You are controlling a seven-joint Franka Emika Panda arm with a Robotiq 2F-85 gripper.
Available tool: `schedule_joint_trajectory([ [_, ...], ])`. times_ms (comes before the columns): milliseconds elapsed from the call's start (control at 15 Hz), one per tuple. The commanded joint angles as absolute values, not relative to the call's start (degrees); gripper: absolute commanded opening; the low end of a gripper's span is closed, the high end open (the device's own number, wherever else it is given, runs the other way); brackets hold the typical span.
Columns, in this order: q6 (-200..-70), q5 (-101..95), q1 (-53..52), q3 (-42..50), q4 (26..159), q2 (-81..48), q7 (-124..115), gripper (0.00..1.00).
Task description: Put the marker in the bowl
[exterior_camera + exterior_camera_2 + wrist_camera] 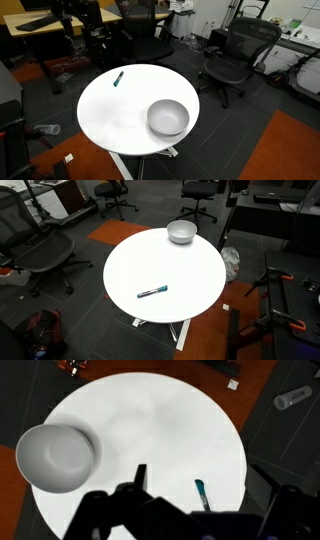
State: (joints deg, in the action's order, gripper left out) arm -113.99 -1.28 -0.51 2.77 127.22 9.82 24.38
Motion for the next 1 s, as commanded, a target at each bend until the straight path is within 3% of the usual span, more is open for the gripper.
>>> schedule_joint_trajectory([
  [0,-118.15,-2.87,-2.11,0.37,127.16,6.4,22.47,1.0],
  [933,-133.7,-7.17,-5.31,-5.37,119.57,-14.3,22.15,1.0],
])
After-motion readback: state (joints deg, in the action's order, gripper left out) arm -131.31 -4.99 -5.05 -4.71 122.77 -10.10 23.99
